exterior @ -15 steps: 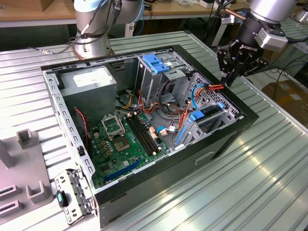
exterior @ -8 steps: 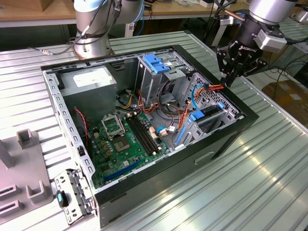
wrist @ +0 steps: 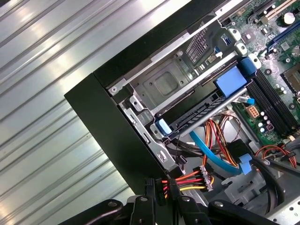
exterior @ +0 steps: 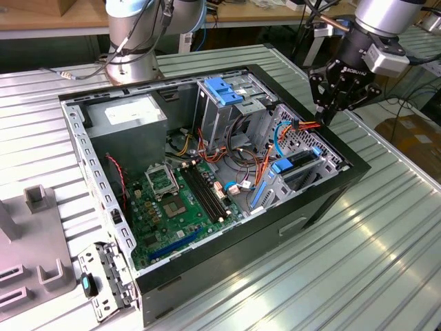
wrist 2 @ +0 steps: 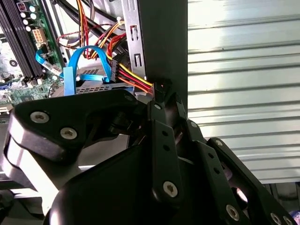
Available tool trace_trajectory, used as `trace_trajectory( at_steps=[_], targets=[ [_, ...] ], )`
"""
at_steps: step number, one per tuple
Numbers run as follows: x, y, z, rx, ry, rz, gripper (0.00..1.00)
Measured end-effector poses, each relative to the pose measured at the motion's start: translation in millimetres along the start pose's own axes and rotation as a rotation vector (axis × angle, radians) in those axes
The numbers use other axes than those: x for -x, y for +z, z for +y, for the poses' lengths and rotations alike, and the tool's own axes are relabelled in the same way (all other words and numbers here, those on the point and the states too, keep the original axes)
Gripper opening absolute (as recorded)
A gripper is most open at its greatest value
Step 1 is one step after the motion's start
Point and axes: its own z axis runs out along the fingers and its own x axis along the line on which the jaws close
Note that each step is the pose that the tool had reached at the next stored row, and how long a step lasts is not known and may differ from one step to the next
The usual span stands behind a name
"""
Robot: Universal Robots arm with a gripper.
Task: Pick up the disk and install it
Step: 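Insert the first disk wire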
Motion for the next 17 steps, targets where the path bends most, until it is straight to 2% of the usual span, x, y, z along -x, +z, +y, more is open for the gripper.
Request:
trace_trajectory(
  at_steps=[5, 11, 12, 13, 14, 17],
  targets=[
    [0.1, 1.6, 0.1, -0.0019, -0.033, 0.002, 0.25],
    [0.1, 2.7, 0.1, -0.0032, -0.043, 0.0037, 0.25],
    [0.1, 2.7, 0.1, -0.0032, -0.043, 0.0036, 0.24],
    [0.1, 2.7, 0.0, -0.0033, -0.043, 0.0035, 0.16],
    [0.1, 2.7, 0.0, -0.0034, -0.043, 0.0034, 0.16],
    [0.0, -1.7, 0.0, -0.0034, -0.043, 0.0035, 0.16]
  ],
)
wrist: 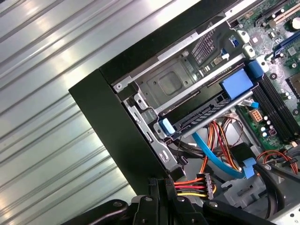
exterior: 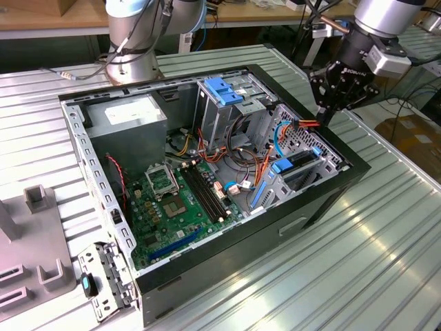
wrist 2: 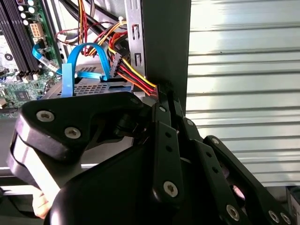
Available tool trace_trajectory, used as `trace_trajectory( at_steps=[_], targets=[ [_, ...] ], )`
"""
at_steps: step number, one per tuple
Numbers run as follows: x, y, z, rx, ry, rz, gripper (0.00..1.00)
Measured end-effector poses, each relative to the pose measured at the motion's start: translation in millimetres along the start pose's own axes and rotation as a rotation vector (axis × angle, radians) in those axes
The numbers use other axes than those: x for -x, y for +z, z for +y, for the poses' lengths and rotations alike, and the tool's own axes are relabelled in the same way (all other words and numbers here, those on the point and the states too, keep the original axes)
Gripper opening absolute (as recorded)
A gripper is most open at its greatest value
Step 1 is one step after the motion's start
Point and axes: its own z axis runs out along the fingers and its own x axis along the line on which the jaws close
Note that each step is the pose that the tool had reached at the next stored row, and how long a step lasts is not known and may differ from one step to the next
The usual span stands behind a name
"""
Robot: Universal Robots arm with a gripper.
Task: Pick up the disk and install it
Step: 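Insert the first disk wire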
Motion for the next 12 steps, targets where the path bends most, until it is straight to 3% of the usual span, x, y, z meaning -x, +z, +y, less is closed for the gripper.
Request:
trace_trajectory(
  at_steps=[3, 9, 12],
  targets=[
    [-0.1, -2.9, 0.0, 0.0, 0.002, -0.0001, 0.16],
    [0.2, -3.1, 0.2, 0.0011, 0.05, 0.0001, 0.16],
    [4.8, -3.2, 3.1, 0.0014, 0.058, 0.0, 0.16]
  ],
)
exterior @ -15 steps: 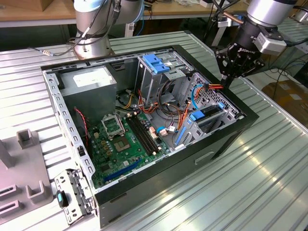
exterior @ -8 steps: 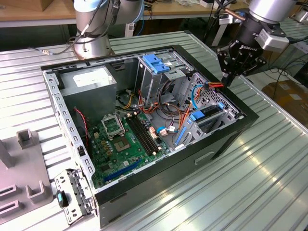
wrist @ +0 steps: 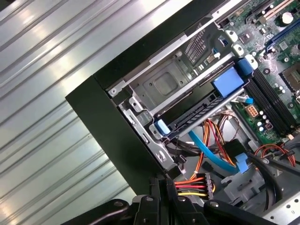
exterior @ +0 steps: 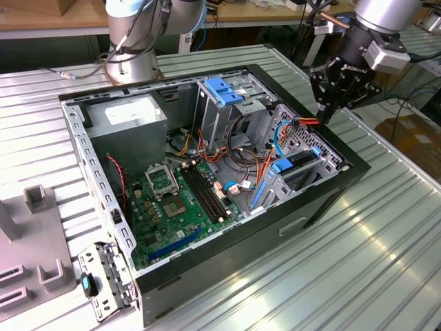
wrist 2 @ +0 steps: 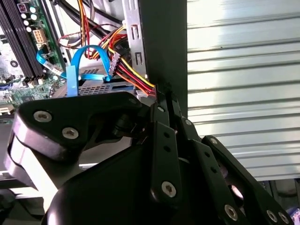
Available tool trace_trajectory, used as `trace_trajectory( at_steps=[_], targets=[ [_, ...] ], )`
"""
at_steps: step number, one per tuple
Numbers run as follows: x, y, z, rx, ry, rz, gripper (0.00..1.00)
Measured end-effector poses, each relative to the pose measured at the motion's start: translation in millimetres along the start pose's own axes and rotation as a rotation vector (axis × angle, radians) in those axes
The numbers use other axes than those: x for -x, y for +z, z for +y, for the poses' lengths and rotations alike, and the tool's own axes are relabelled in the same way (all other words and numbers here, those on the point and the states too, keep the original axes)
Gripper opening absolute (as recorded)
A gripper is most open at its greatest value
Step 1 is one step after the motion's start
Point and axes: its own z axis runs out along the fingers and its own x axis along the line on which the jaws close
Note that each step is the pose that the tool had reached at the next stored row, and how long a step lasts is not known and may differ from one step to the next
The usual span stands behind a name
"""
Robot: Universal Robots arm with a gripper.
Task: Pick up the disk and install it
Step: 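Insert the first disk wire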
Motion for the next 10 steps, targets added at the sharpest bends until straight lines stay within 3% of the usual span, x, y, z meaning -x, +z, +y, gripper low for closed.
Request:
trace_trajectory(
  at_steps=[6, 10],
  targets=[
    [10.2, 0.1, 7.5, 0.0001, 0.008, 0.0001, 0.16],
    [10.2, 0.4, 7.5, 0.0017, 0.073, 0.0001, 0.16]
  ],
)
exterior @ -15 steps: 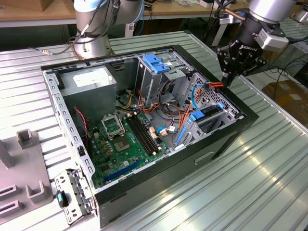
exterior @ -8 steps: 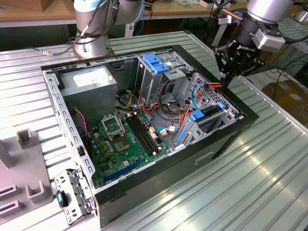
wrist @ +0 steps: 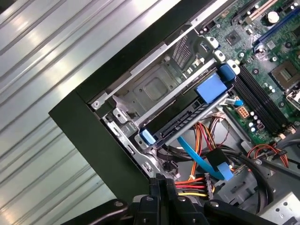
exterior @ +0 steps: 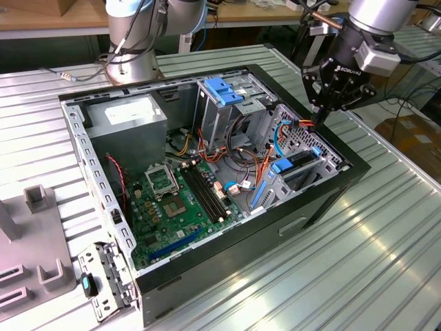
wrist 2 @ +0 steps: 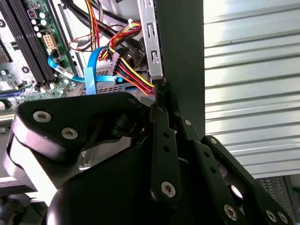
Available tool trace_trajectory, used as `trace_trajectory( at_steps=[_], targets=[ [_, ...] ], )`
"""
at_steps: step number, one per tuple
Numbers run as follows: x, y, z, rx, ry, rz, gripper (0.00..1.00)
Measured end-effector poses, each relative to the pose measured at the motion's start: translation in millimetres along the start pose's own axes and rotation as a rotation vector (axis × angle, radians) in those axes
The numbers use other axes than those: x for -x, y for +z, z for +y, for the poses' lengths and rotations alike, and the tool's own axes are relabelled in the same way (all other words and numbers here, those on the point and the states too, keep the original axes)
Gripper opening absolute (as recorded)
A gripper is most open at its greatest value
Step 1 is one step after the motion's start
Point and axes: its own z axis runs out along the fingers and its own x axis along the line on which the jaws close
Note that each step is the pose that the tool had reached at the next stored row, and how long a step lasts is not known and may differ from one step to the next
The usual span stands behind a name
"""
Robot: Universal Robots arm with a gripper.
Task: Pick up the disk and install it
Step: 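Insert the first disk wire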
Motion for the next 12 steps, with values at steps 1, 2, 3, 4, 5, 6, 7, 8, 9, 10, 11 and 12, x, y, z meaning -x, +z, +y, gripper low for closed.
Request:
trace_trajectory(
  at_steps=[1, 2, 3, 4, 5, 6, 7, 8, 9, 10, 11, 12],
  targets=[
    [0.0, 0.1, 0.0, 0.0003, 0.014, 0.0, 0.16],
    [0.0, 0.1, 0.0, 0.0005, 0.026, 0.0, 0.16],
    [1.0, 0.2, 0.8, 0.0005, 0.029, -0.0001, 0.16],
    [1.8, 0.1, 1.5, 0.0005, 0.029, -0.0001, 0.16],
    [2.5, 0.1, 2.1, 0.0006, 0.029, 0.0, 0.16],
    [3.0, 0.0, 2.5, 0.0007, 0.029, 0.0, 0.16],
    [3.0, 0.1, 2.6, 0.0007, 0.033, 0.0, 0.16],
    [3.0, 0.1, 2.6, 0.0008, 0.043, 0.0001, 0.16],
    [3.1, 0.2, 2.6, 0.001, 0.054, -0.0001, 0.16],
    [3.1, 0.1, 2.6, 0.0015, 0.071, 0.0, 0.16],
    [3.1, 0.1, 2.6, 0.0018, 0.083, 0.0, 0.16],
    [3.2, 0.1, 2.7, 0.0022, 0.101, 0.0, 0.16]
  ],
)
